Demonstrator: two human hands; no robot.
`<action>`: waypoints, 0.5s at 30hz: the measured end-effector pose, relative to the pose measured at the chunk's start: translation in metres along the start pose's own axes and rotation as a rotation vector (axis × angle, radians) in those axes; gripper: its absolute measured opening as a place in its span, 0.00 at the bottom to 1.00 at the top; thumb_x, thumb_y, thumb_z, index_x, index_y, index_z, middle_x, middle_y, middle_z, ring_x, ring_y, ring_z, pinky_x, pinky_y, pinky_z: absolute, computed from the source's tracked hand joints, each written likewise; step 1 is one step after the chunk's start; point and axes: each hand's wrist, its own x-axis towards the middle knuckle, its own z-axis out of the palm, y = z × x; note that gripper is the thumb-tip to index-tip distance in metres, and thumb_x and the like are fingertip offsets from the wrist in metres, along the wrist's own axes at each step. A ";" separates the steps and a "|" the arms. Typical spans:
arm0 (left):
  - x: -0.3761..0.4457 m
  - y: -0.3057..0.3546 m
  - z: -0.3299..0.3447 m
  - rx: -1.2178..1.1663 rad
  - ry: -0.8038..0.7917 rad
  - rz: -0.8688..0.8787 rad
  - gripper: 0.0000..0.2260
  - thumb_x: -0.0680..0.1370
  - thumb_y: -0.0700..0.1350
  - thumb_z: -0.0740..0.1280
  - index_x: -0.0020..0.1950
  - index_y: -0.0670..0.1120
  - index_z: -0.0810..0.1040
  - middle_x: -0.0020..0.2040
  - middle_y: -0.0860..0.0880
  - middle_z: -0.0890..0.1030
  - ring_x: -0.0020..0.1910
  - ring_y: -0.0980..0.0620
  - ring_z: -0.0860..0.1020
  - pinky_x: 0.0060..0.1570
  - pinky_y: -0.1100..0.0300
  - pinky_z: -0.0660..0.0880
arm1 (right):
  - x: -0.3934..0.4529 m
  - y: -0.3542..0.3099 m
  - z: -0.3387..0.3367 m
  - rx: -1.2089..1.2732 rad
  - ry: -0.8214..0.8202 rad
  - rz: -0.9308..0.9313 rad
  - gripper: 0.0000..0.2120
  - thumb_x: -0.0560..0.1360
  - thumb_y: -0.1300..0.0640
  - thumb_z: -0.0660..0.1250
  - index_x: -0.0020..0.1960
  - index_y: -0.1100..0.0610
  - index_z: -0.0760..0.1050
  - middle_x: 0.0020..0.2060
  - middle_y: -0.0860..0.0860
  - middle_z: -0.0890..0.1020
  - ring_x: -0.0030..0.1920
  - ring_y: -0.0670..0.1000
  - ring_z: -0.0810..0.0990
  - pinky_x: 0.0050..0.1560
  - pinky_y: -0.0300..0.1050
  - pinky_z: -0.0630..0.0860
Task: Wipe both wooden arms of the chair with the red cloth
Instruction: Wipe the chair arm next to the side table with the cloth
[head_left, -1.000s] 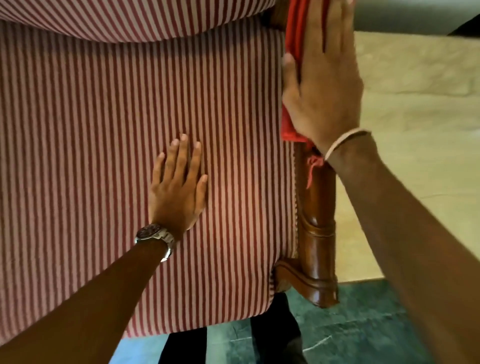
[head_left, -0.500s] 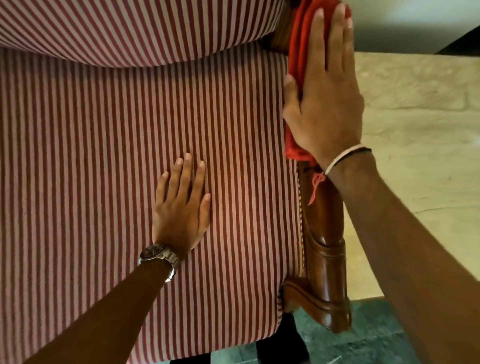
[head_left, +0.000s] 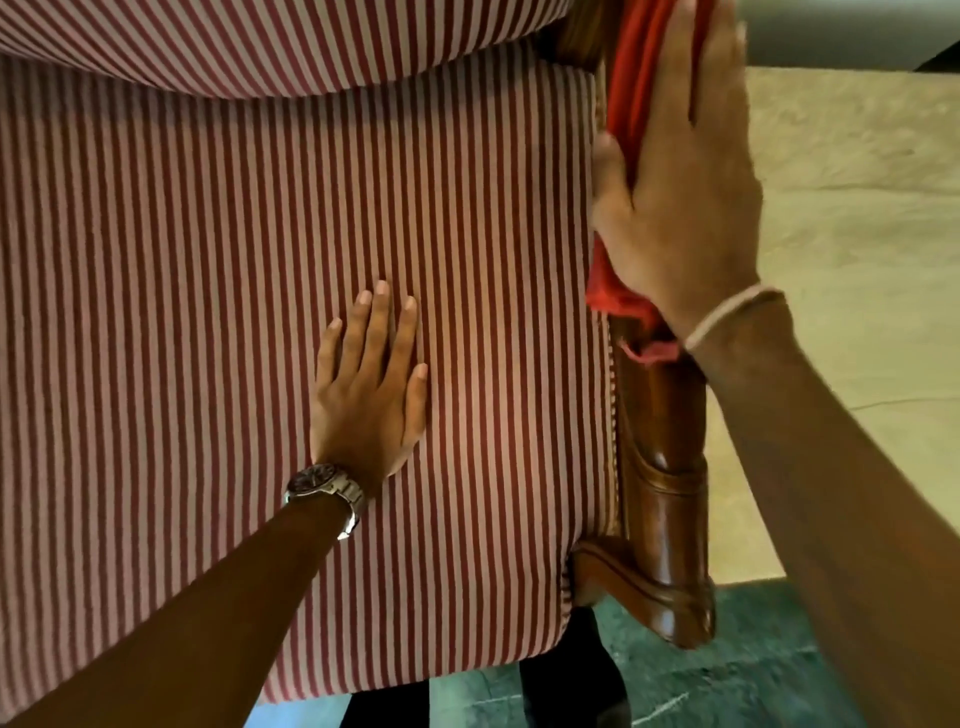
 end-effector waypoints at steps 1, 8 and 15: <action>0.000 0.000 -0.001 0.002 -0.001 0.001 0.27 0.85 0.54 0.45 0.83 0.45 0.55 0.83 0.41 0.57 0.83 0.43 0.56 0.81 0.43 0.56 | 0.004 0.000 0.001 -0.021 0.017 -0.004 0.34 0.85 0.46 0.54 0.83 0.59 0.46 0.83 0.60 0.49 0.84 0.59 0.49 0.83 0.50 0.56; -0.001 0.001 0.000 0.013 -0.005 0.003 0.27 0.85 0.53 0.45 0.83 0.45 0.53 0.84 0.41 0.56 0.83 0.43 0.54 0.81 0.42 0.56 | -0.153 0.018 -0.012 -0.043 -0.118 -0.046 0.34 0.85 0.49 0.57 0.84 0.58 0.44 0.84 0.57 0.45 0.84 0.56 0.44 0.80 0.60 0.64; -0.001 0.002 -0.002 -0.018 -0.008 0.002 0.27 0.85 0.54 0.45 0.83 0.45 0.53 0.84 0.40 0.56 0.83 0.43 0.54 0.81 0.42 0.55 | -0.008 0.000 -0.003 -0.103 -0.018 -0.052 0.33 0.84 0.49 0.53 0.83 0.59 0.47 0.83 0.60 0.50 0.84 0.60 0.48 0.83 0.53 0.56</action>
